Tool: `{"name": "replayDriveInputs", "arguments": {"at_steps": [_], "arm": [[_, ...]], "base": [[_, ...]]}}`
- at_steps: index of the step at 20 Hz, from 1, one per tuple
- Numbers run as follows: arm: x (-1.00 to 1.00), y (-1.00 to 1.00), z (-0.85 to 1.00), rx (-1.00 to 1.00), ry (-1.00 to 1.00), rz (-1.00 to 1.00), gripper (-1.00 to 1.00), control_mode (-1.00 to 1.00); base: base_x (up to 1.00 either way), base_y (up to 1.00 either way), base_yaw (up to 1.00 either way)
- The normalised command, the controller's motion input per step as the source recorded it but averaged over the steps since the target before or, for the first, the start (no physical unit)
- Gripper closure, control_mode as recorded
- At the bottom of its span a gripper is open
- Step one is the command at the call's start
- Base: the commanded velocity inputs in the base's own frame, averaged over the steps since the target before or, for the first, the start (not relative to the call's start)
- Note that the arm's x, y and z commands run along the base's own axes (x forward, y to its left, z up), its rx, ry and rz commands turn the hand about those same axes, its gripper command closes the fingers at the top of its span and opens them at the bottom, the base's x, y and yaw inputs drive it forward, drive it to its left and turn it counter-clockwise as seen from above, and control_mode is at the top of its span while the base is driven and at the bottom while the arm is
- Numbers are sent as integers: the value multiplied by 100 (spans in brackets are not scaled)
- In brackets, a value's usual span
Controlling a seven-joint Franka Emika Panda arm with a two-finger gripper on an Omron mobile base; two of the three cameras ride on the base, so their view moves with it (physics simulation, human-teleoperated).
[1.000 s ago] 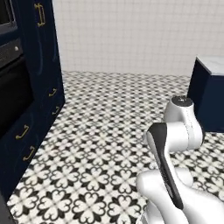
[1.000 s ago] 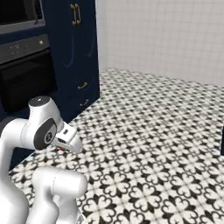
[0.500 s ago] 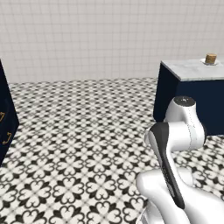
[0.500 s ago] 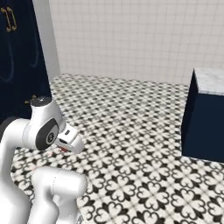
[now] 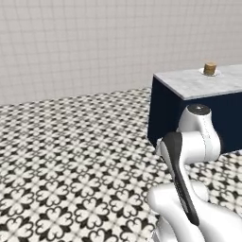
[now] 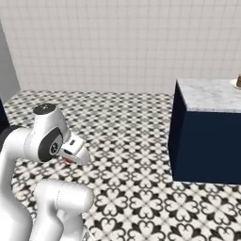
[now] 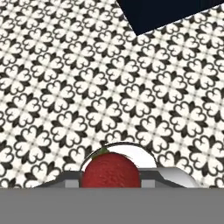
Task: Take the strawberry from the fridge and place it on top of the pancake, located on the dining counter.
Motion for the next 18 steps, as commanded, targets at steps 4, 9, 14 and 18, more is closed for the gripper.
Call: {"name": "replayDriveInputs", "arguments": {"at_steps": [4,9,14,18], "arm": [[0,0,0,0,0,0,100,100],[0,0,0,0,0,0,100,100],[0,0,0,0,0,0,100,100],[0,0,0,0,0,0,100,100]], "base": [[100,37,-34],[100,65,-38],[100,94,-48],[100,100,-48]]}}
